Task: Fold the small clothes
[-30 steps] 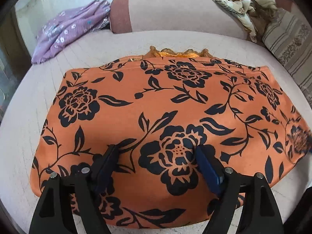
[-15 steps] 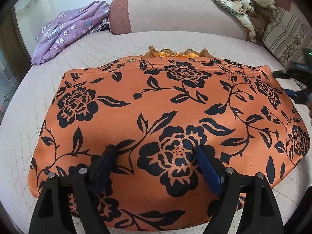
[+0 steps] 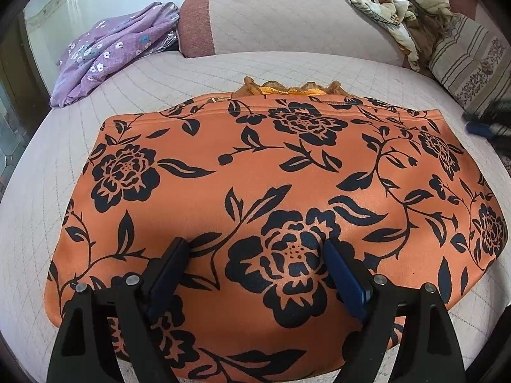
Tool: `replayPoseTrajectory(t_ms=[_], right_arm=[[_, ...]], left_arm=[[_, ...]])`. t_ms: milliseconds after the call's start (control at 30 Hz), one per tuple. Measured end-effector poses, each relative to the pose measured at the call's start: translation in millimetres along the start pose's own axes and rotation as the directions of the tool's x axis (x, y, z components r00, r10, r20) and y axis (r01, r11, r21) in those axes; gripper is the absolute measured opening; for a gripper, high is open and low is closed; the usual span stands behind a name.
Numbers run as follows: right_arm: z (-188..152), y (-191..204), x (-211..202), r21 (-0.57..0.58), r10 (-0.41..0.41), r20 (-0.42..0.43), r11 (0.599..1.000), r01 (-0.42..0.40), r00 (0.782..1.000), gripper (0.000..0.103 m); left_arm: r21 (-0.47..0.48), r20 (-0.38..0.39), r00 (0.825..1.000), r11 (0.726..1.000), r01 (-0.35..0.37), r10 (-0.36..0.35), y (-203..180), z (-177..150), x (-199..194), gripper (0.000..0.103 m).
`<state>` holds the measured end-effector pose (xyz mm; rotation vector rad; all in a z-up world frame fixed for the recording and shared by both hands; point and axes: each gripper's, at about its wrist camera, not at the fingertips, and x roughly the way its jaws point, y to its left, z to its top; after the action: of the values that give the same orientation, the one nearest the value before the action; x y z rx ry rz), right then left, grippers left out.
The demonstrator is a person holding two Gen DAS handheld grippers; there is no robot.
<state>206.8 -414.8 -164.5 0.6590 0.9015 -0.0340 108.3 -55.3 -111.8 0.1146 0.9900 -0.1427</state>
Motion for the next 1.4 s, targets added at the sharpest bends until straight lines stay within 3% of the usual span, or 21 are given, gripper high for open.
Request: replayPoseTrajectory(t_ms=[67,100,133,167,233,267,300,333,367,400,500,600,667,700,767,833,933,1067,1200,1267,1400], right_arm=[[-7,21,-18,-0.036,0.055,0.025,0.998,-0.054,0.998,0.044],[-13,31,-23,-0.053,0.092,0.02,0.994,-0.091,0.996,0.07],[-22,39,-27,-0.068,0.133,0.002,0.989,-0.132,0.991,0.078],[-33,48,-25,-0.08,0.201,-0.038,0.976,-0.203,0.979,0.078],[-46,49,-8,-0.066,0.244,-0.109,0.965,-0.252,0.964,0.077],[-52,38,7,-0.038,0.209,-0.154,0.975,-0.217,0.966,0.076],[-56,24,19,0.003,0.149,-0.179,0.989,-0.151,0.972,0.07],[-59,7,24,0.074,0.131,-0.179,0.99,-0.119,0.975,0.054],[-60,-5,17,0.143,0.158,-0.14,0.98,-0.138,0.977,0.054],[-60,-4,8,0.155,0.17,-0.114,0.976,-0.151,0.979,0.057],[-67,18,-21,0.045,0.17,-0.066,0.985,-0.167,0.983,0.065],[-85,36,-27,-0.025,0.246,-0.112,0.968,-0.25,0.963,0.069],[-92,24,-13,-0.034,0.18,-0.165,0.982,-0.188,0.97,0.069],[-95,11,-2,0.003,0.119,-0.197,0.993,-0.12,0.973,0.062],[-95,-3,-10,0.086,0.165,-0.152,0.984,-0.154,0.974,0.061],[-94,9,-34,0.021,0.123,-0.101,0.992,-0.122,0.987,0.067],[-103,22,-58,-0.021,0.165,-0.062,0.986,-0.166,0.984,0.068],[-149,22,-72,0.075,0.241,-0.104,0.969,-0.234,0.965,0.069],[-193,-7,-58,0.23,0.243,-0.15,0.951,-0.205,0.958,0.069],[-193,-21,-54,0.302,0.271,-0.11,0.926,-0.228,0.956,0.069],[-171,-28,-52,0.33,0.226,-0.051,0.923,-0.197,0.973,0.074]], left_arm=[[0.0,-0.007,1.0,1.0,0.001,-0.001,0,1,1,0.087],[-0.001,-0.013,1.0,1.0,0.002,-0.002,0,1,1,0.087],[-0.003,-0.019,1.0,1.0,0.003,-0.003,0,2,1,0.087],[-0.003,-0.025,1.0,1.0,0.003,-0.003,1,3,1,0.087],[-0.004,-0.036,0.999,1.0,0.001,-0.001,1,5,0,0.087],[-0.012,-0.043,0.999,1.0,0.004,-0.004,2,6,-3,0.087],[-0.019,-0.046,0.999,1.0,0.01,-0.01,3,7,-5,0.087],[-0.025,-0.046,0.999,1.0,0.014,-0.015,4,7,-9,0.087],[-0.03,-0.038,0.999,0.999,0.013,-0.014,6,6,-13,0.087],[-0.034,-0.029,1.0,0.999,0.01,-0.011,7,5,-14,0.087],[-0.05,-0.049,0.999,0.999,0.001,-0.003,10,4,-10,0.087],[-0.058,-0.045,0.999,0.998,-0.001,-0.002,10,3,-10,0.087],[-0.054,-0.05,0.999,0.999,0.005,-0.008,9,3,-11,0.087],[-0.052,-0.052,0.999,0.999,0.009,-0.012,9,3,-13,0.087],[-0.055,-0.04,0.999,0.998,0.011,-0.014,11,3,-18,0.087],[-0.065,-0.038,0.999,0.998,0.003,-0.005,15,2,-21,0.087],[-0.09,-0.035,0.999,0.996,0.008,-0.011,21,2,-23,0.087],[-0.12,-0.018,1.0,0.993,0.008,-0.01,30,-1,-29,0.087],[-0.143,-0.029,1.0,0.99,0.007,-0.011,31,-1,-25,0.087],[-0.139,-0.034,0.999,0.99,0.009,-0.014,29,-1,-24,0.087],[-0.129,-0.022,1.0,0.992,0.008,-0.011,21,1,-26,0.087]])
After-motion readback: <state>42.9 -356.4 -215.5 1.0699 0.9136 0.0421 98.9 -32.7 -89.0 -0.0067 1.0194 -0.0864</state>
